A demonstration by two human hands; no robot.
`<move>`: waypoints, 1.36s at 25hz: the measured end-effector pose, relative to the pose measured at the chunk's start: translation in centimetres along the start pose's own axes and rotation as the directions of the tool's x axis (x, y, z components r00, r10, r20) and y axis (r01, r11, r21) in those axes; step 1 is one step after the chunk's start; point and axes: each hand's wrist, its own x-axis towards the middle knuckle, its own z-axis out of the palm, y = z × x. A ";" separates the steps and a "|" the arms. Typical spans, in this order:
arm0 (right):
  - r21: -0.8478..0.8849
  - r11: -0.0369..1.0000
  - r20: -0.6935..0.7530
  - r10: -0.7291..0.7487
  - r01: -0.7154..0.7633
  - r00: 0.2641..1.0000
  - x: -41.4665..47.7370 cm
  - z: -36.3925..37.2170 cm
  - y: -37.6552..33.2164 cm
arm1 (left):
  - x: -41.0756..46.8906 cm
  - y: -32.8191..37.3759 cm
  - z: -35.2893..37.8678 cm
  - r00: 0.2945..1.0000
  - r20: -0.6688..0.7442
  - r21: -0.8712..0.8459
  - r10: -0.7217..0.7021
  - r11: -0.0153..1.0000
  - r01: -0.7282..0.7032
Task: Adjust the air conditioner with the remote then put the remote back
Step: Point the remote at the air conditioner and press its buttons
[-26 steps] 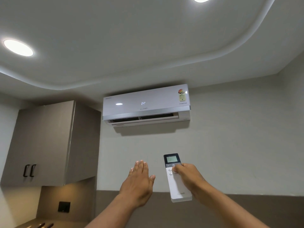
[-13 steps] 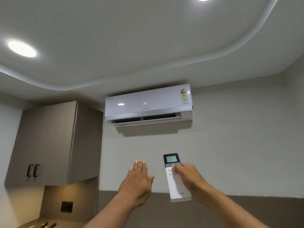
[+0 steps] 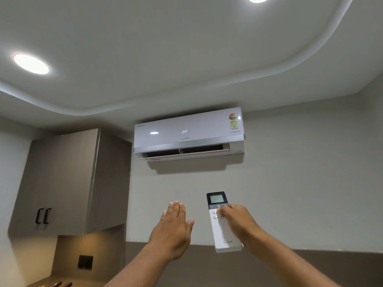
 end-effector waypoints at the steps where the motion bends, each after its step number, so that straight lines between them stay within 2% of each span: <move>1: 0.000 1.000 -0.002 -0.003 0.003 1.000 0.0 0.0 0.0 | 0.0 0.0 0.0 1.000 -0.002 0.000 0.000 1.000 0.000; 16: 0.058 0.998 -0.006 0.023 -0.022 1.000 0.5 -0.3 -0.2 | 0.5 0.0 0.2 1.000 -0.015 -0.007 0.006 1.000 -0.006; 34: 0.041 0.999 0.010 0.030 -0.030 1.000 0.6 0.1 -0.1 | 0.7 -0.7 0.2 1.000 -0.013 0.006 0.000 1.000 0.000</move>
